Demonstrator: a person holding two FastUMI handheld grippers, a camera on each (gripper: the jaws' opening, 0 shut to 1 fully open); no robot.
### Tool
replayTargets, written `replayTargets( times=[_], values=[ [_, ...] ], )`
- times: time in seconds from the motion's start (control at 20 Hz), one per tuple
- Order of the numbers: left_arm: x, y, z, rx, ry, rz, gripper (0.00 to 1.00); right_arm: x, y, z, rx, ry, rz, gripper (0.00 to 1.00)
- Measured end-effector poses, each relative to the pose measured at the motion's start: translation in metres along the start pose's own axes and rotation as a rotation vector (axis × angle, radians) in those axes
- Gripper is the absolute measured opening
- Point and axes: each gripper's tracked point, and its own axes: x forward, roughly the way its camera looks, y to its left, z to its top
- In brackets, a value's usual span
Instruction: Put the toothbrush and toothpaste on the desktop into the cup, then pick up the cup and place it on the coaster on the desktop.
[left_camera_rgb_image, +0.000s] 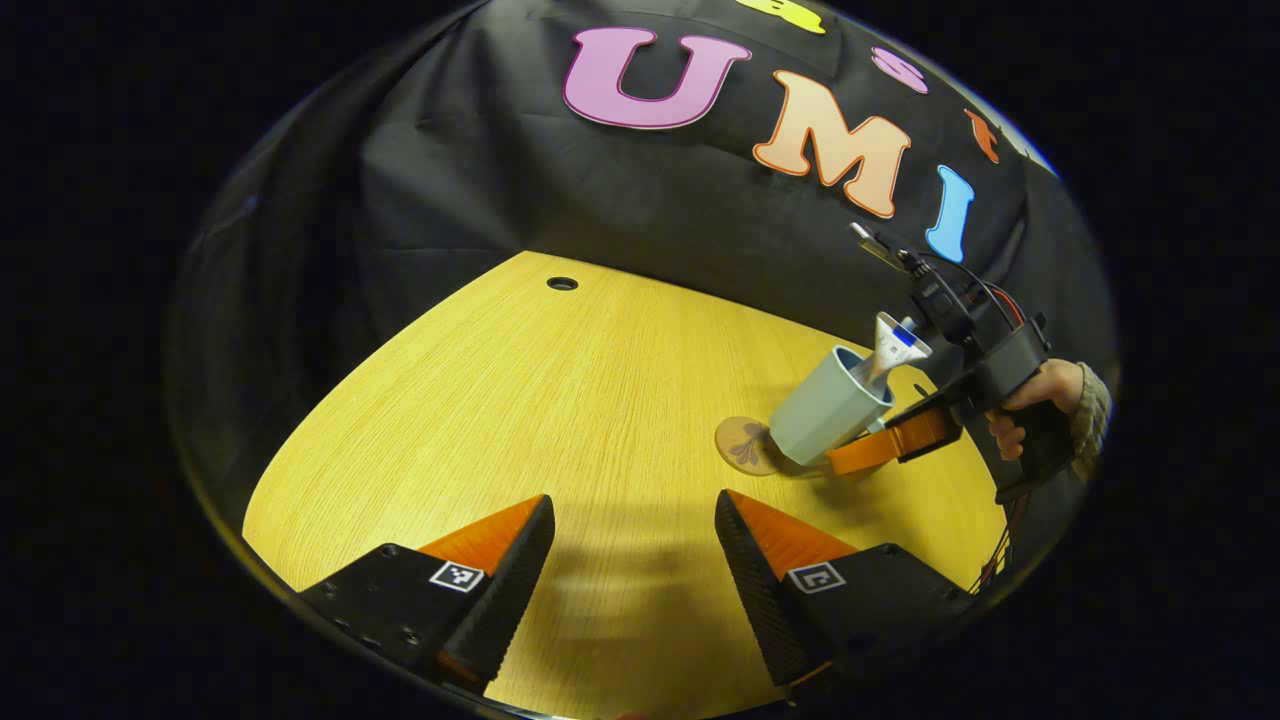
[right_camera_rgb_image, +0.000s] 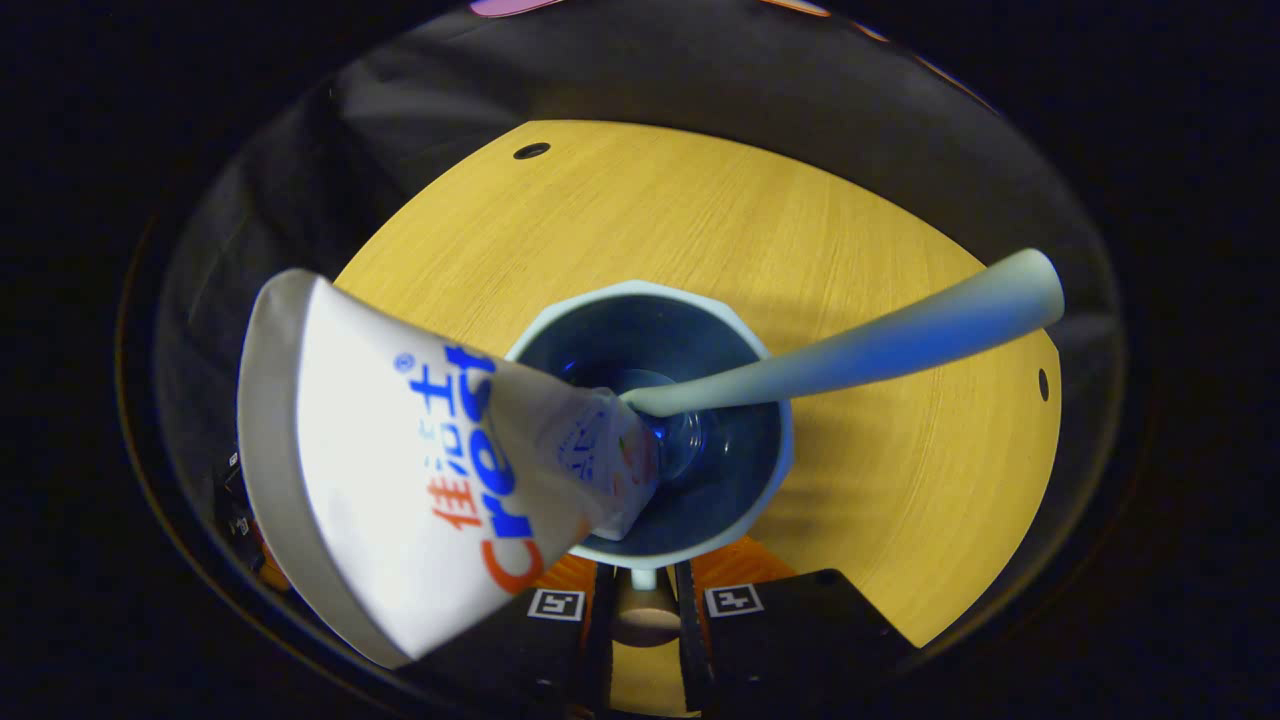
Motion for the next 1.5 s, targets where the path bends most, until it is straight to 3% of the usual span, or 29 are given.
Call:
replayTargets(
  times=[0.3, 0.4, 0.55, 0.65, 0.8, 0.85, 0.95, 1.1, 1.15, 1.3, 1.45, 1.5],
  values=[
    [-0.006, 0.015, -0.010, -0.018, 0.017, 0.026, 0.94, 0.013, 0.011, 0.008, -0.044, 0.031, -0.012, 0.26],
    [-0.007, 0.016, -0.011, -0.021, 0.021, 0.028, 0.94, 0.012, 0.011, 0.007, -0.044, 0.041, -0.021, 0.29],
    [-0.005, 0.011, -0.013, -0.029, 0.023, 0.018, 0.94, 0.008, 0.014, 0.007, -0.063, 0.053, 0.005, 0.27],
    [-0.004, 0.008, -0.014, -0.032, 0.028, 0.010, 0.94, -0.001, 0.015, 0.016, -0.047, 0.014, 0.029, 0.43],
    [-0.004, 0.001, -0.013, -0.024, 0.029, -0.005, 0.94, -0.014, 0.014, 0.023, -0.014, -0.050, 0.038, 0.83],
    [-0.003, -0.002, -0.012, -0.015, 0.027, -0.011, 0.94, -0.021, 0.014, 0.024, -0.004, -0.074, 0.052, 0.84],
    [-0.001, -0.009, -0.010, 0.012, 0.028, -0.024, 0.94, -0.040, 0.010, 0.019, 0.029, -0.128, 0.084, 0.99],
    [0.002, -0.024, -0.007, 0.045, 0.031, -0.054, 0.93, -0.069, -0.015, -0.001, 0.071, -0.195, 0.049, 0.99],
    [0.004, -0.031, -0.005, 0.040, 0.031, -0.069, 0.93, -0.078, -0.025, -0.009, 0.086, -0.219, 0.022, 0.95],
    [0.011, -0.055, -0.003, 0.025, 0.060, -0.124, 0.94, -0.110, -0.054, -0.031, 0.177, -0.307, -0.020, 0.99],
    [0.022, -0.071, -0.001, 0.086, 0.097, -0.137, 0.94, -0.132, -0.090, -0.057, 0.267, -0.388, -0.101, 0.94],
    [0.025, -0.077, -0.001, 0.111, 0.110, -0.147, 0.94, -0.137, -0.099, -0.064, 0.291, -0.415, -0.123, 0.99]
  ],
)
